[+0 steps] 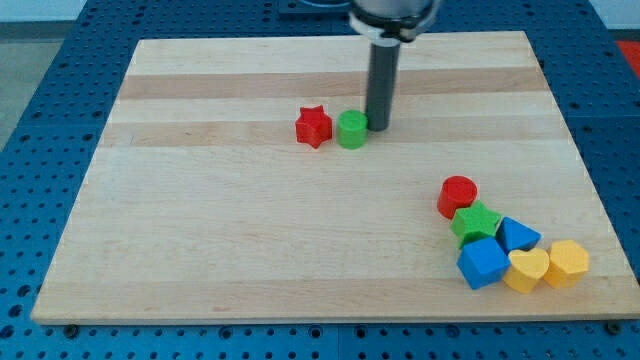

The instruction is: Keep red circle at bottom left to red star

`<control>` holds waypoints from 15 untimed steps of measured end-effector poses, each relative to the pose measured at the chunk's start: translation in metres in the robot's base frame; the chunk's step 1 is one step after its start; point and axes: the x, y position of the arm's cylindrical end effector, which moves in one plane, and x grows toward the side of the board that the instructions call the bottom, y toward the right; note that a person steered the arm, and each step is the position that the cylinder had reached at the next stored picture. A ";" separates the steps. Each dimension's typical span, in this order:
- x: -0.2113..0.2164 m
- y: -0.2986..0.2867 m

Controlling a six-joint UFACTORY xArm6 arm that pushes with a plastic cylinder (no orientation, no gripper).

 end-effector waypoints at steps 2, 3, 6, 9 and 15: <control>0.000 0.070; 0.012 0.149; 0.113 0.217; 0.126 0.158; 0.130 0.083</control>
